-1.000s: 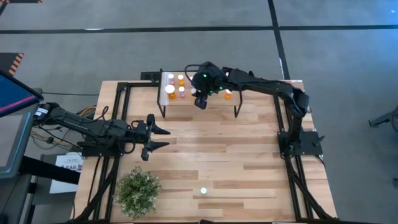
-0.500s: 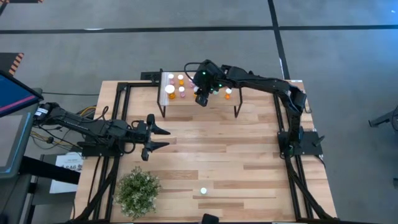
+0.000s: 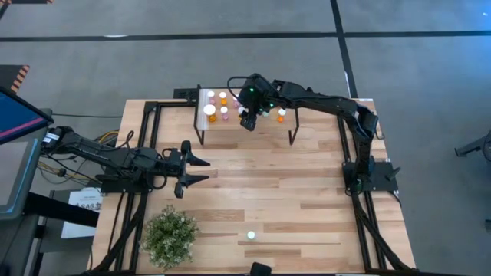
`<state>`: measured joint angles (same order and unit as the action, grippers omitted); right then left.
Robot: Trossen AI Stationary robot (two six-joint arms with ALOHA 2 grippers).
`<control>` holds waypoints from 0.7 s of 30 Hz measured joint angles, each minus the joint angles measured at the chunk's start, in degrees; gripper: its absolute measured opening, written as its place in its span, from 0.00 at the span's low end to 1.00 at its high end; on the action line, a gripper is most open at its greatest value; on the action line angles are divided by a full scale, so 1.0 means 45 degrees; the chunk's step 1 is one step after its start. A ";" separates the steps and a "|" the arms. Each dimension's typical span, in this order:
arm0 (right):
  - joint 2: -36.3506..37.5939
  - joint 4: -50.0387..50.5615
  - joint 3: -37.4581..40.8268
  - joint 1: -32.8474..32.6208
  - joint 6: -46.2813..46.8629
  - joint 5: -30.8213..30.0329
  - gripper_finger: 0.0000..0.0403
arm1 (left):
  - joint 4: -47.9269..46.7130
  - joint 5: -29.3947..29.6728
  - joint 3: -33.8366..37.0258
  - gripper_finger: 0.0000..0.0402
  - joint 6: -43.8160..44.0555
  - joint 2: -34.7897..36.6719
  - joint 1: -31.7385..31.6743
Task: Pick and place medicine bottles onto shelf by color
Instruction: Put the small orange pill bottle on the shelf, then put the small green pill bottle on the shelf
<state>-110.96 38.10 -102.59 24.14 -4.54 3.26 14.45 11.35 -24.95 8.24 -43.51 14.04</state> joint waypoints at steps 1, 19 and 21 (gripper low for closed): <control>0.0000 0.0063 0.0000 0.0000 -0.0003 -0.0001 0.59 | -0.0001 0.0000 0.0000 0.49 0.0002 0.0000 0.0000; 0.2688 0.2047 0.0000 -0.0742 0.0675 -0.0062 0.60 | -0.0101 0.0000 -0.0005 0.49 0.0292 0.0000 0.0002; 0.3005 0.2472 0.0000 -0.1316 0.0681 -0.0062 0.60 | -0.0106 0.0000 -0.0005 0.49 0.0431 0.0000 0.0000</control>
<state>-97.44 49.22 -102.59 18.22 -1.48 2.98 13.98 11.35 -24.97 10.18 -43.51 14.04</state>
